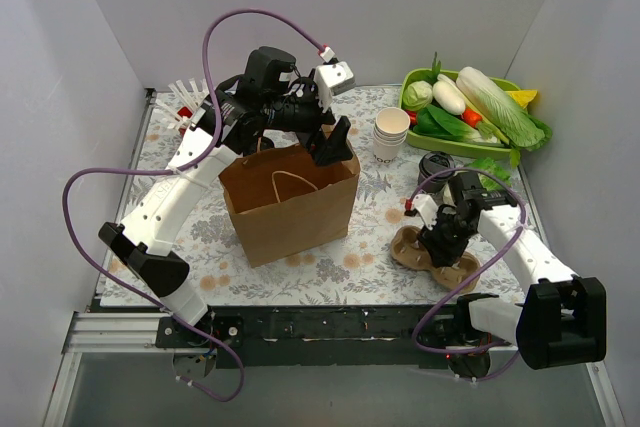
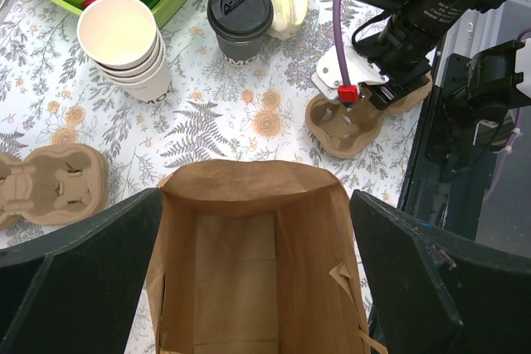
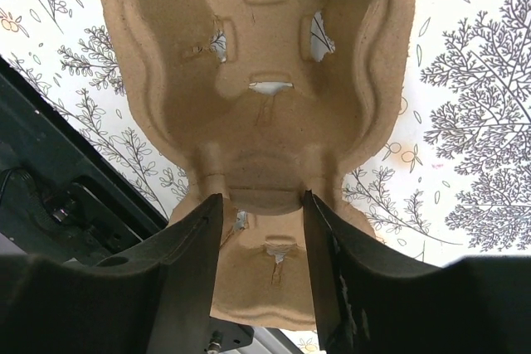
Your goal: Pack the takeout coffee
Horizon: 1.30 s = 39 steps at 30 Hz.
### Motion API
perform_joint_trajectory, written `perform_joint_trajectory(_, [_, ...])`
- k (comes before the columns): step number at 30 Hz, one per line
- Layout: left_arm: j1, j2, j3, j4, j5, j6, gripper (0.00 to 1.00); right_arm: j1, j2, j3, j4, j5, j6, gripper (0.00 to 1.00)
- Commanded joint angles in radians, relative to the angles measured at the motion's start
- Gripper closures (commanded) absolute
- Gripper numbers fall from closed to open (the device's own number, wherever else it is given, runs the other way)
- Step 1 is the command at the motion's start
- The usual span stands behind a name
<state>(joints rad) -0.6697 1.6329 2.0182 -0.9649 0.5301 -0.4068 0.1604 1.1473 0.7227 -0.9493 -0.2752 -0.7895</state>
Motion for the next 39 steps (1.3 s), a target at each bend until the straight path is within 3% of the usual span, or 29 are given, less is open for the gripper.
perform_joint_trajectory(1, [0.005,-0.024,0.002,-0.005,-0.012,0.014,0.02,0.021,0.008,-0.009,0.018,-0.004,-0.008,0.5])
perform_joint_trajectory(10, [0.01,-0.031,-0.006,-0.006,-0.013,0.019,0.02,0.048,0.008,-0.019,0.027,0.008,-0.007,0.46])
perform_joint_trajectory(16, [0.012,-0.034,-0.009,-0.009,-0.019,0.023,0.02,0.062,0.009,-0.034,0.05,0.025,-0.002,0.51])
perform_joint_trajectory(27, [0.021,-0.045,-0.018,-0.012,-0.024,0.031,0.02,0.088,0.022,-0.042,0.063,0.041,0.004,0.46])
perform_joint_trajectory(33, [0.025,-0.053,-0.027,-0.014,-0.024,0.033,0.02,0.091,0.016,-0.017,0.04,0.065,0.019,0.59])
perform_joint_trajectory(39, [0.039,-0.054,-0.029,-0.002,-0.038,0.022,0.02,0.091,-0.049,0.144,-0.09,0.084,0.004,0.62])
